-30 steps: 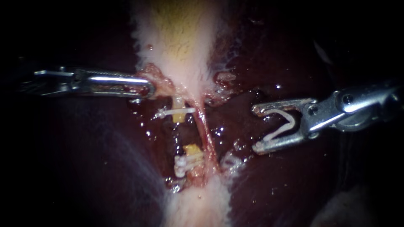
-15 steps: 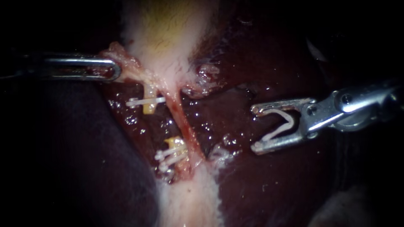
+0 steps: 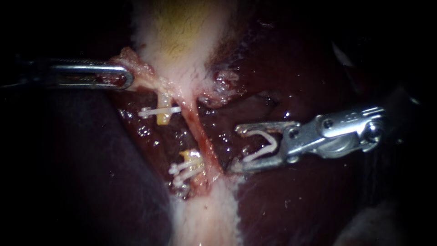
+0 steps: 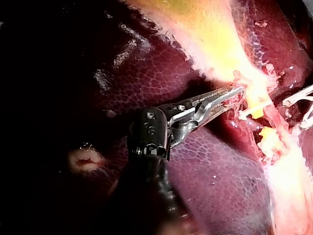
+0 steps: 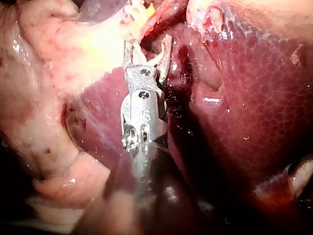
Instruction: Clipping first clip right tube
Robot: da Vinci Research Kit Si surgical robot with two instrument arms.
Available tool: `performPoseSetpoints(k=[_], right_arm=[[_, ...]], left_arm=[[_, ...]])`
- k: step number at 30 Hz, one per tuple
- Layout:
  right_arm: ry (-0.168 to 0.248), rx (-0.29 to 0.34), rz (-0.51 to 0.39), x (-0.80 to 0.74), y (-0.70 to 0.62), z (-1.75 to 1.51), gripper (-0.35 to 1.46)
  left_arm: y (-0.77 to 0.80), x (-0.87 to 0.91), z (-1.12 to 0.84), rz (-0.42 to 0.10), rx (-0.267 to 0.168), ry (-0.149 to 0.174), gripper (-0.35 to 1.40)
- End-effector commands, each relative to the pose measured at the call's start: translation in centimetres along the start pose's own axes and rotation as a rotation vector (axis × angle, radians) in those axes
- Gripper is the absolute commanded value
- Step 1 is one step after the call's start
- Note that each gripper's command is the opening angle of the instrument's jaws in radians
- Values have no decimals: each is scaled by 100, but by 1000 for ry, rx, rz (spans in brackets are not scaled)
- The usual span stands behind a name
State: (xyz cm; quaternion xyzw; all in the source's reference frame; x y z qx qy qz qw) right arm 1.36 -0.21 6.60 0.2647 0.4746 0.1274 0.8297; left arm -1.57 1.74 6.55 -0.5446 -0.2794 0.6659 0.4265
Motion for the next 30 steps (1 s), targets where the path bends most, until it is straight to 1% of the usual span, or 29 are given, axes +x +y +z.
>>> performPoseSetpoints(k=[1, 9, 11, 15, 20, 26, 28, 30], right_arm=[[-2, 5, 5, -1, 2, 6, 50], [-9, 35, 32, -16, 12, 46, 50], [-10, 51, 39, -19, 12, 56, 50], [5, 86, 48, -24, 10, 74, 49], [38, 124, 65, -21, 8, 92, 49], [65, 183, 75, -17, 5, 96, 49], [66, 189, 81, -15, 3, 95, 49], [84, 171, 85, -14, -1, 93, 48]], left_arm=[[0, 0, 0, 0, 1, 0, -35], [1, -2, 0, 1, 0, 0, -35], [1, -2, 0, 1, -3, -2, -35], [1, -2, 1, 1, -3, -1, -35], [1, -2, 2, 2, -3, -1, -35], [1, -2, 2, 2, -3, -1, -35], [0, -2, 1, 2, -3, -1, -35], [0, -2, 1, 2, -3, -2, -35]])
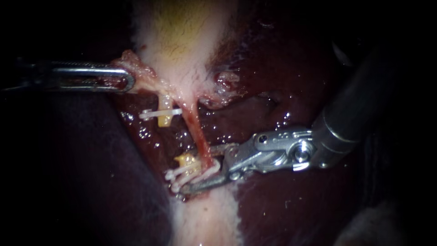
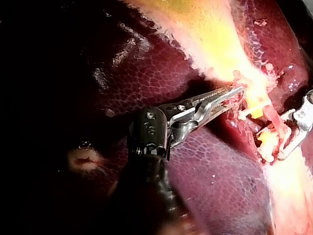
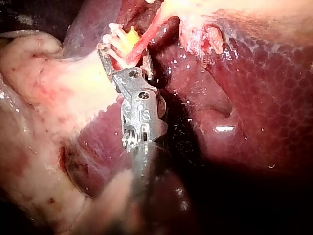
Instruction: Clipping first clip right tube
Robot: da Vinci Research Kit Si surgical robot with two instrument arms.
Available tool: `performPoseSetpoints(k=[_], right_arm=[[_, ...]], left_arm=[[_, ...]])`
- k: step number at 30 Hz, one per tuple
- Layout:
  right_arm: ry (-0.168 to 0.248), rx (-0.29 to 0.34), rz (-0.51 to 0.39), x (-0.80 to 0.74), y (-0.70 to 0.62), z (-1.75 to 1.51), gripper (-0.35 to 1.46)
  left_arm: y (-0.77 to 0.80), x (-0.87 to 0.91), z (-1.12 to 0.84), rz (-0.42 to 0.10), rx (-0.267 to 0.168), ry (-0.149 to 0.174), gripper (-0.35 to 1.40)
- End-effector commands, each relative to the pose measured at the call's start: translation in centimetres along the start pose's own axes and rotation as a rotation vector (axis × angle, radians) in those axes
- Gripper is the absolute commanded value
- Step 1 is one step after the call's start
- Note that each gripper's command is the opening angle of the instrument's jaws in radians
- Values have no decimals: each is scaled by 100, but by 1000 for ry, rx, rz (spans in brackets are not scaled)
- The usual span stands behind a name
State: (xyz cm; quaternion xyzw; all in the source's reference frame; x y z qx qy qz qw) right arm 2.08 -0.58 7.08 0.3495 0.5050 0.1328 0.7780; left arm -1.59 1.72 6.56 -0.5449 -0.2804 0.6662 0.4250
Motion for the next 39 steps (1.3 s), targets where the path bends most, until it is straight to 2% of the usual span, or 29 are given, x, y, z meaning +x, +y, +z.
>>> performPoseSetpoints(k=[1, 3, 14, 22, 28, 39], right_arm=[[8, 2, -2, 2, -2, -2, 48], [26, 8, 4, 5, -8, -5, 48], [56, 56, 16, 23, -37, -25, 47], [50, 112, 6, 27, -51, -23, 45], [43, 142, 0, 28, -57, -21, 44], [42, 144, 11, 30, -55, -18, 38]], left_arm=[[-1, 0, -1, 0, 0, 0, -35], [-1, 0, -1, 0, -1, 0, -35], [-3, 0, -2, 1, -2, -1, -35], [-4, 0, -2, 1, -2, -1, -35], [-5, 0, -2, 1, -2, -1, -35], [-7, 0, -2, 1, -3, -1, -35]])
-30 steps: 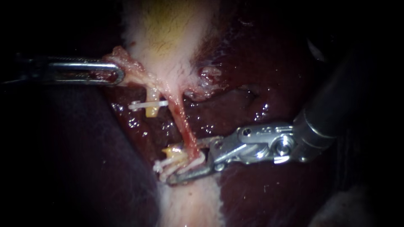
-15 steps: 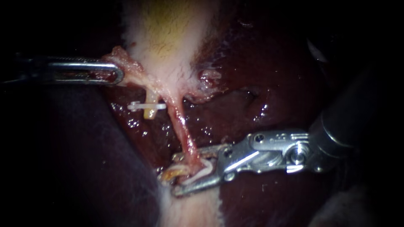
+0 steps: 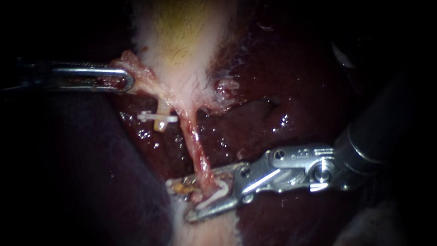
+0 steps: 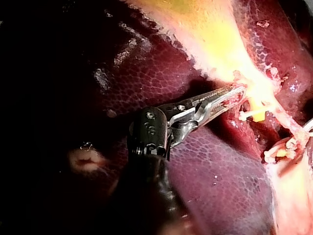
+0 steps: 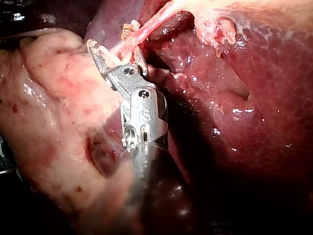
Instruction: Clipping first clip right tube
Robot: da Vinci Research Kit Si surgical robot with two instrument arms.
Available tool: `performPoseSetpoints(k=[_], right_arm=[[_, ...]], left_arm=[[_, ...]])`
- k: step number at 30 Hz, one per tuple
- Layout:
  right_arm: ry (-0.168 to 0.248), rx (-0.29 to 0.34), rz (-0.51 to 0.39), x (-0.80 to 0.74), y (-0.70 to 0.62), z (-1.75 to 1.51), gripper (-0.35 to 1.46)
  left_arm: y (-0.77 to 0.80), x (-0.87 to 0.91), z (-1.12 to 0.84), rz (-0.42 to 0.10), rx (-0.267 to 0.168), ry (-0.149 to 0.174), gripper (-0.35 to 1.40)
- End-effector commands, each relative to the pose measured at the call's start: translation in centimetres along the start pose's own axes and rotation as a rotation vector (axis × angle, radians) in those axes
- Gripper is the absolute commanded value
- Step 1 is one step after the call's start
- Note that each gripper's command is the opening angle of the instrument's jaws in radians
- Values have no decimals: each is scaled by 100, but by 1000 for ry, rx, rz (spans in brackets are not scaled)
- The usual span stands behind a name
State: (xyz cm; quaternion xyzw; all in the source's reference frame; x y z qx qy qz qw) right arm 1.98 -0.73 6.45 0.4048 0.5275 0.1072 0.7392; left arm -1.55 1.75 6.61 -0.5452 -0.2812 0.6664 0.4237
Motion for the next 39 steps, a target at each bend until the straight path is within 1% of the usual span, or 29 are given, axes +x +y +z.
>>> performPoseSetpoints(k=[1, 6, 10, 15, 22, 25, 26, 27, 28, 30, 34, 39], right_arm=[[1, -2, 7, 0, 2, 2, 38], [4, -5, 13, 3, 7, 10, 35], [9, -2, 23, 3, 7, 11, 34], [10, -2, 47, 2, 8, 10, 26], [11, 0, 76, 1, 10, 7, 2], [11, 1, 105, 0, 11, 5, -8], [12, 1, 123, -1, 11, 4, -15], [15, 3, 152, -1, 11, 3, -33], [15, 6, 180, -2, 11, 2, -35], [11, 8, 192, -2, 12, 0, -35], [-21, -2, 193, -4, 10, -1, -35], [-25, -1, 192, -4, 8, -1, -35]], left_arm=[[0, 0, 0, 0, 0, 0, -35], [0, 0, 1, 0, 0, 0, -35], [0, 0, 1, 0, 0, 0, -35], [0, -1, 1, 0, 1, 0, -35], [0, -1, 1, 0, 1, 0, -35], [0, -1, 1, 0, 1, 0, -35], [0, -1, 1, 0, 1, 0, -35], [0, -1, 1, 0, 1, 0, -35], [0, -1, 1, 0, 1, 0, -35], [0, -1, 1, 0, 1, 0, -35], [-1, -1, 1, 0, 0, 0, -35], [-1, -1, 1, 0, 0, 0, -35]])
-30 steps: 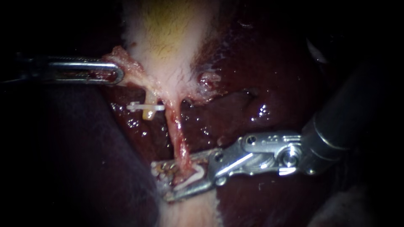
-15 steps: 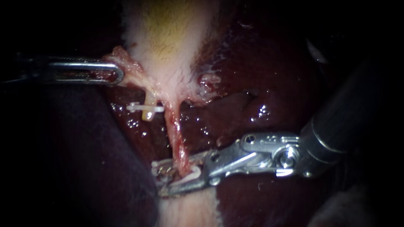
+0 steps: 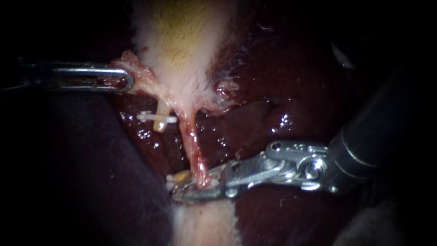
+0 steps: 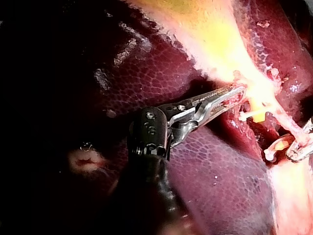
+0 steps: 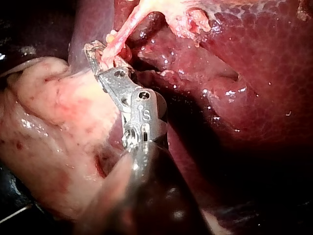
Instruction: Clipping first clip right tube
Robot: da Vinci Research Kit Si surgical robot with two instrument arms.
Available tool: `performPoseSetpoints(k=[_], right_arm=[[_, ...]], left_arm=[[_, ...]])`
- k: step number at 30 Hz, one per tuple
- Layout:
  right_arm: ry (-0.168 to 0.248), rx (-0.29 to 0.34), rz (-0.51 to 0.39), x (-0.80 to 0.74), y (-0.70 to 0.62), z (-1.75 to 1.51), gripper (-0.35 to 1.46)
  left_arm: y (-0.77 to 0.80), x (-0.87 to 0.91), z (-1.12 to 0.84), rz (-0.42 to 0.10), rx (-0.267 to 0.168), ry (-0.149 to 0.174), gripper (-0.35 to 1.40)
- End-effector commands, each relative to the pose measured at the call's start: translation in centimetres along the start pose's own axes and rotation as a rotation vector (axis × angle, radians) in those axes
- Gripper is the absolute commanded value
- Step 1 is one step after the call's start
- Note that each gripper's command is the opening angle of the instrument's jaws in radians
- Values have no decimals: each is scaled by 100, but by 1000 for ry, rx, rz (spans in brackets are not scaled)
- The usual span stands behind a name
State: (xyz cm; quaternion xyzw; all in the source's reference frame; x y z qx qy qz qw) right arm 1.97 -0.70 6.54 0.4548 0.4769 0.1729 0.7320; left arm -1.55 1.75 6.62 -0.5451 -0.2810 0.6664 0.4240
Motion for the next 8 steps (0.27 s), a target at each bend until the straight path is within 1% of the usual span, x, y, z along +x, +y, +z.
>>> performPoseSetpoints(k=[1, 8], right_arm=[[0, 0, -1, 0, 0, 1, -35], [0, 0, -2, -1, 0, 0, -35]], left_arm=[[0, 0, 0, 0, 0, 0, -35], [-1, 0, 0, 0, 0, 0, -35]])
